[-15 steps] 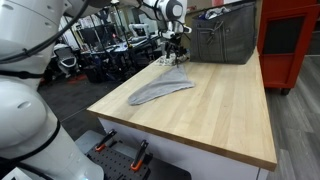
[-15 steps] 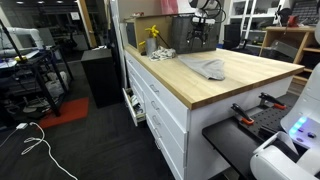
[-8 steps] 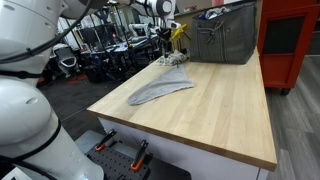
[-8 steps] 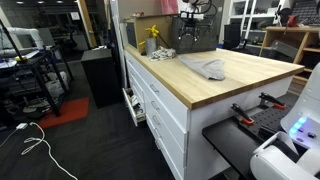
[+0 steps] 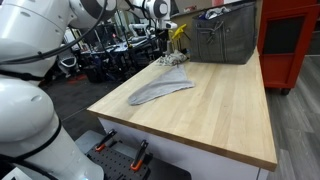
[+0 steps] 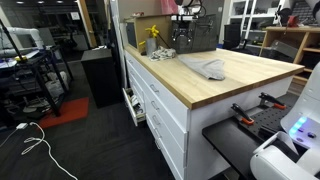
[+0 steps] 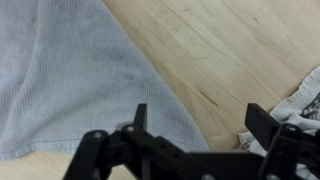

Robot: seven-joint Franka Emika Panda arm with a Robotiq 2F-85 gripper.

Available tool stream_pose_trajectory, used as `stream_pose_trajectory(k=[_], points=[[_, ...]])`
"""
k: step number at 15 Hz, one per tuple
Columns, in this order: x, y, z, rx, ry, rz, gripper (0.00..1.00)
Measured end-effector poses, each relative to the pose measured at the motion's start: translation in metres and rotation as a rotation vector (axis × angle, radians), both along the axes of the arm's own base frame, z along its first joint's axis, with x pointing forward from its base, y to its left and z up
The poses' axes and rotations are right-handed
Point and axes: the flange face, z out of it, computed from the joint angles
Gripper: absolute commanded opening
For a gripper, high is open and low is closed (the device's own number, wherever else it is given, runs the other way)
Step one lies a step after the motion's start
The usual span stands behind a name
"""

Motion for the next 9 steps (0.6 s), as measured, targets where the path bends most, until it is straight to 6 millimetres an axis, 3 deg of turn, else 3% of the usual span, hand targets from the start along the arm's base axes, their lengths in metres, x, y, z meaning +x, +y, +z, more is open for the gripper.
stream_pose_trajectory(k=[9], points=[[0.015,-0.022,-0.052,-0.05,0.037,-0.034,1.0]])
